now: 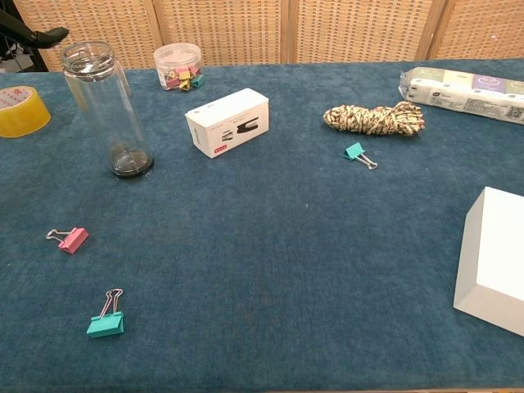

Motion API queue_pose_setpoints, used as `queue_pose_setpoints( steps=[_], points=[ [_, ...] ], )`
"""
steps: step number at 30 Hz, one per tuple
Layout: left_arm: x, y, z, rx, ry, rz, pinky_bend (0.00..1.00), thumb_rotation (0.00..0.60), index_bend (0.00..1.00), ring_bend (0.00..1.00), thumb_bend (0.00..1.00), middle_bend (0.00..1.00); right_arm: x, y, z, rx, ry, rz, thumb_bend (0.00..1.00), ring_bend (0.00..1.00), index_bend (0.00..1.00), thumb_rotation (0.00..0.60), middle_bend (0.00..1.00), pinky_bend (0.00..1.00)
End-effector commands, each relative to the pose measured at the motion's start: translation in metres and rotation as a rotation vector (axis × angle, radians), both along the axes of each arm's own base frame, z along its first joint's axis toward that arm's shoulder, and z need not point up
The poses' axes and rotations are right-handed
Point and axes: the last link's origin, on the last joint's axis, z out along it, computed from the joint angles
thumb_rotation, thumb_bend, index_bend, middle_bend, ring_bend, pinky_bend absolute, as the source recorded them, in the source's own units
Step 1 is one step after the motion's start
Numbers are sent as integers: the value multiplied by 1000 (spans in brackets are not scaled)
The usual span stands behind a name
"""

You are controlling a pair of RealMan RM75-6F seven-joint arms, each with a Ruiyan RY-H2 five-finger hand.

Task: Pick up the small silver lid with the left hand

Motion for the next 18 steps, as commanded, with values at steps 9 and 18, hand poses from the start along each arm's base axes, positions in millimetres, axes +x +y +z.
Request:
queue_pose_setpoints(
  steps=[9,18],
  points=[
    [-52,-47,46,138,192,47,0,600,0,0,444,0,2,0,-1,3,0,10,0,0,0,600,0,0],
    [-122,-114,64,234,287,218,0,600,0,0,69,0,6,1,0,5,-17,33,0,0,0,600,0,0]
  ],
)
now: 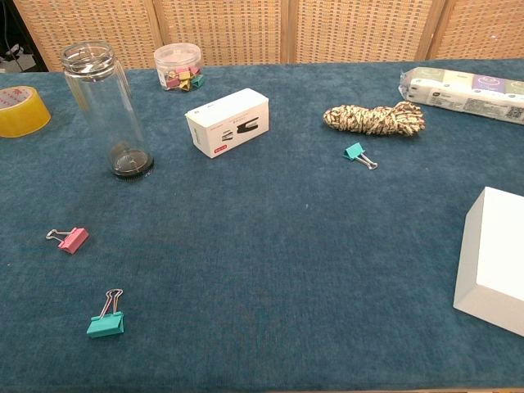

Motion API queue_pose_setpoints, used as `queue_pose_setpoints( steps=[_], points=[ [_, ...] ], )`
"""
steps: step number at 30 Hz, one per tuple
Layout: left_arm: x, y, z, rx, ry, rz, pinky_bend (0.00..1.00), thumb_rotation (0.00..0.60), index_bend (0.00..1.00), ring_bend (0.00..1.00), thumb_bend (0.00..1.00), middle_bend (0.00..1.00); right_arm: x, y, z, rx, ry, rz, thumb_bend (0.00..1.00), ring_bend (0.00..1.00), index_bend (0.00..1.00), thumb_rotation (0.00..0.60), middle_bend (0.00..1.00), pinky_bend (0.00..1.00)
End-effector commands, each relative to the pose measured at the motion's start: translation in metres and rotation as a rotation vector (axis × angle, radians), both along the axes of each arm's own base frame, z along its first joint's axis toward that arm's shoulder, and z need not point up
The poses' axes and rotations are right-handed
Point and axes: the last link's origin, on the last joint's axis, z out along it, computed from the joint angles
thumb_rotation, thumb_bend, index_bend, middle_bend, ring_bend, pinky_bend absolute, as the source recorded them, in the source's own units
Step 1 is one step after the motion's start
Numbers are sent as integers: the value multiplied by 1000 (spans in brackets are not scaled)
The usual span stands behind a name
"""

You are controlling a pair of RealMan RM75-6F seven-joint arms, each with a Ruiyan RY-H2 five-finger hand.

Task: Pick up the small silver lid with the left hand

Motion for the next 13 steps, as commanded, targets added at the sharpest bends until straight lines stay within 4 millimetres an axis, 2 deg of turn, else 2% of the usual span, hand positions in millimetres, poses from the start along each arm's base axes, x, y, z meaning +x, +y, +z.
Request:
queue_pose_setpoints(
  steps=[1,3,6,9,13],
  points=[
    [-29,-31,6,44,48,79,0,600,0,0,51,0,1,0,0,4,-1,8,0,0,0,600,0,0],
    [-40,-47,6,54,36,121,0,600,0,0,9,0,1,0,-1,7,0,10,0,0,0,600,0,0],
    [-52,-67,8,76,22,158,0,600,0,0,0,0,1,1,-1,6,0,12,0,0,0,600,0,0],
    [-58,-75,5,98,13,165,0,600,0,0,0,0,2,1,-1,4,3,14,0,0,0,600,0,0],
    [-62,-76,6,105,13,165,0,600,0,0,0,0,2,1,-1,2,12,12,0,0,0,600,0,0]
  ],
)
